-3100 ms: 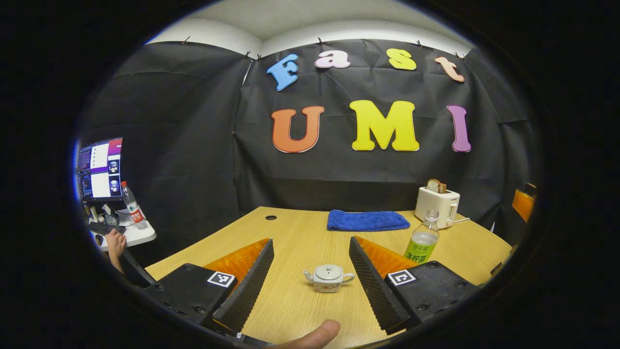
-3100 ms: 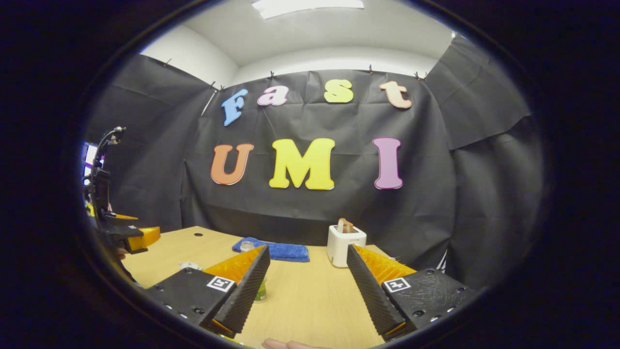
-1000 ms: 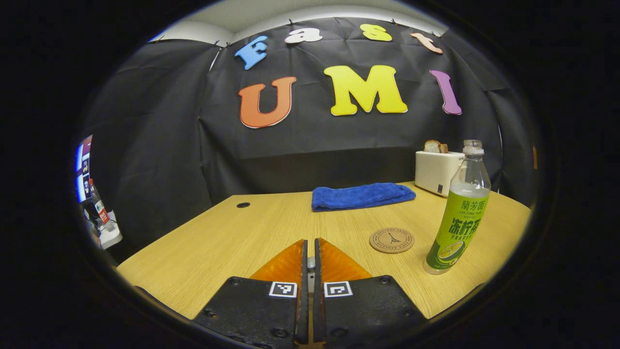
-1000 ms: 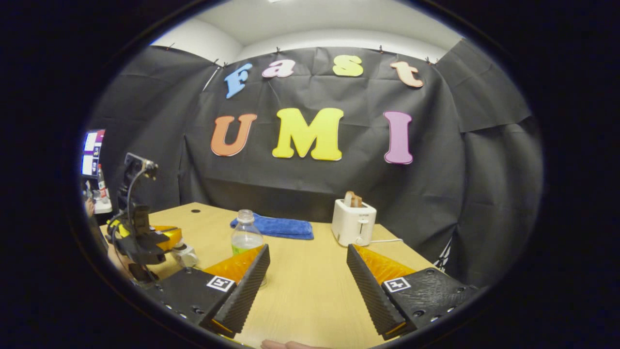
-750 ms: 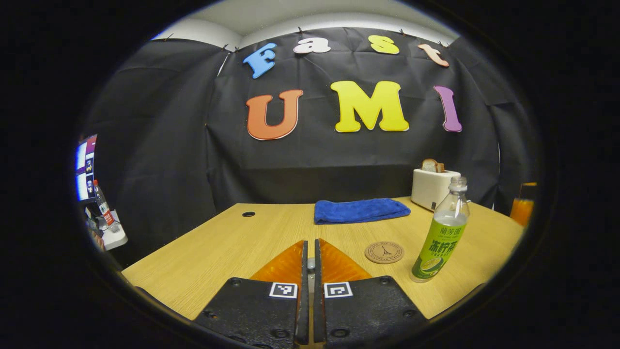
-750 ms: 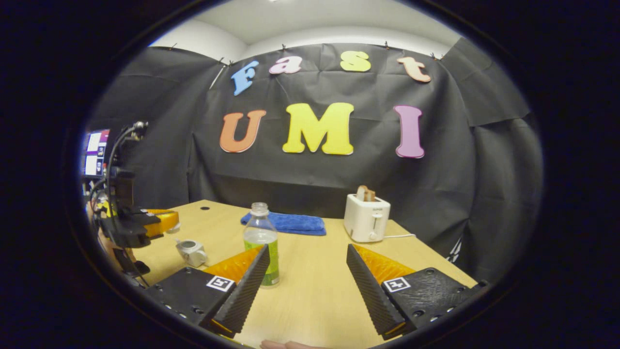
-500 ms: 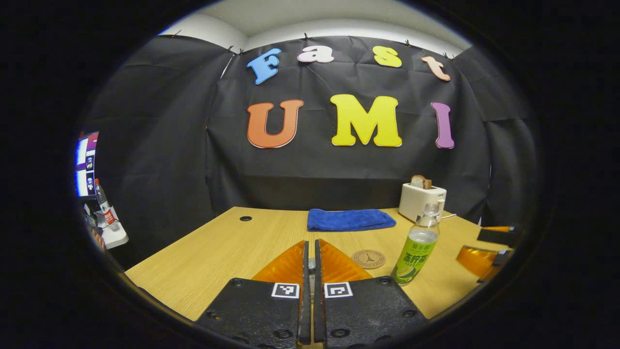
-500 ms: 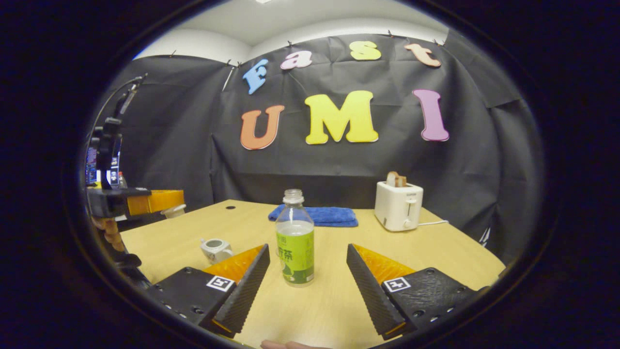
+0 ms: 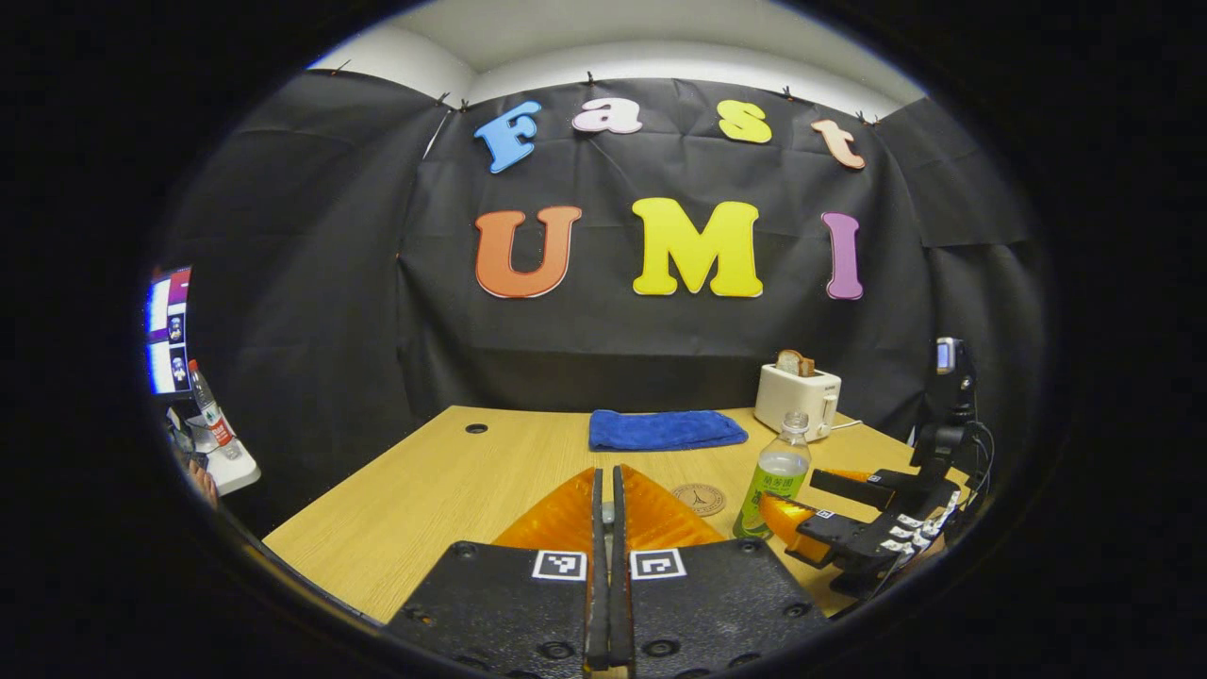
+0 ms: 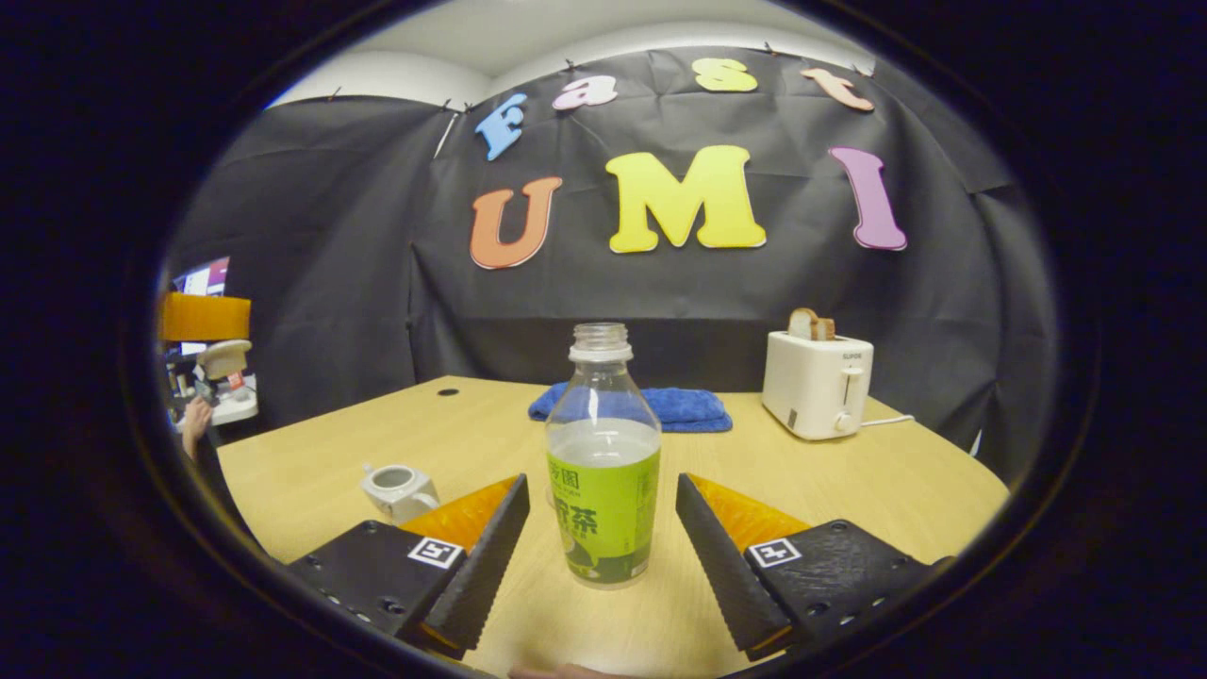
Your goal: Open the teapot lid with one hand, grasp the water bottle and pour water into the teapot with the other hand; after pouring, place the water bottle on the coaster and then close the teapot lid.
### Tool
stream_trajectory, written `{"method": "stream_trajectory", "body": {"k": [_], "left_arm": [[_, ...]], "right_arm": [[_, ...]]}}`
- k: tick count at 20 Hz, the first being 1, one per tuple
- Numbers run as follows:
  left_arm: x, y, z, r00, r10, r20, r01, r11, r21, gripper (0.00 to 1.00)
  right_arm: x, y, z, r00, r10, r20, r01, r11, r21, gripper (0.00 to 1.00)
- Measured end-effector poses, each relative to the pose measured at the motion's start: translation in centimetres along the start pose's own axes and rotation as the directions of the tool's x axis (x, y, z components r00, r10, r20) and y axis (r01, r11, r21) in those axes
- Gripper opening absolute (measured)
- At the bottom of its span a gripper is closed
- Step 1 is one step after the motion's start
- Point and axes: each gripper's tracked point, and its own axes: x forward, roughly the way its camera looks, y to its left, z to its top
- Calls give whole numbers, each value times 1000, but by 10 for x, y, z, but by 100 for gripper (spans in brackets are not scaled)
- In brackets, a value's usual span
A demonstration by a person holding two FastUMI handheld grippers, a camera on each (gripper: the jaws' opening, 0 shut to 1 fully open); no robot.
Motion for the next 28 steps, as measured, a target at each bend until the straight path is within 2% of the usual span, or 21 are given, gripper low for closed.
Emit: {"method": "stream_trajectory", "body": {"k": [2,5,6,7,9,12,14,17,20,24,27,28], "left_arm": [[0,9,2,1000,12,4,-12,1000,-8,3],[-1,16,1,1000,8,-3,-8,999,-37,3],[-1,18,0,1000,6,-5,-7,999,-43,3],[-1,22,1,1000,11,-6,-11,999,-46,3],[-2,29,1,1000,17,-6,-17,999,-52,3],[-5,36,0,1000,18,-7,-18,998,-54,3],[-7,42,2,1000,23,-6,-23,998,-56,3],[-8,50,3,1000,24,-1,-24,997,-72,3],[-11,59,6,1000,29,7,-29,996,-89,3],[-15,69,4,999,40,7,-39,996,-77,3],[-14,69,3,999,33,2,-33,997,-76,3],[-15,69,3,1000,30,4,-29,997,-73,3]], "right_arm": [[12,4,-10,1000,3,-24,-3,1000,-8,94],[18,6,-6,1000,-4,-6,3,1000,-25,94],[17,4,-2,1000,-20,-3,19,999,-25,82],[18,4,-1,1000,-24,-9,24,999,-26,75],[13,11,5,1000,-10,-20,10,999,-43,74],[1,17,24,1000,-6,-26,3,989,-146,72],[-6,16,41,999,-25,-20,20,970,-241,72],[-14,10,61,998,-70,-8,61,917,-395,72],[-14,-2,68,991,-134,-18,108,861,-497,72],[-8,-12,72,975,-223,7,177,754,-633,72],[-1,-10,70,967,-255,23,199,691,-695,72],[2,-7,72,964,-262,39,209,660,-721,72]]}}
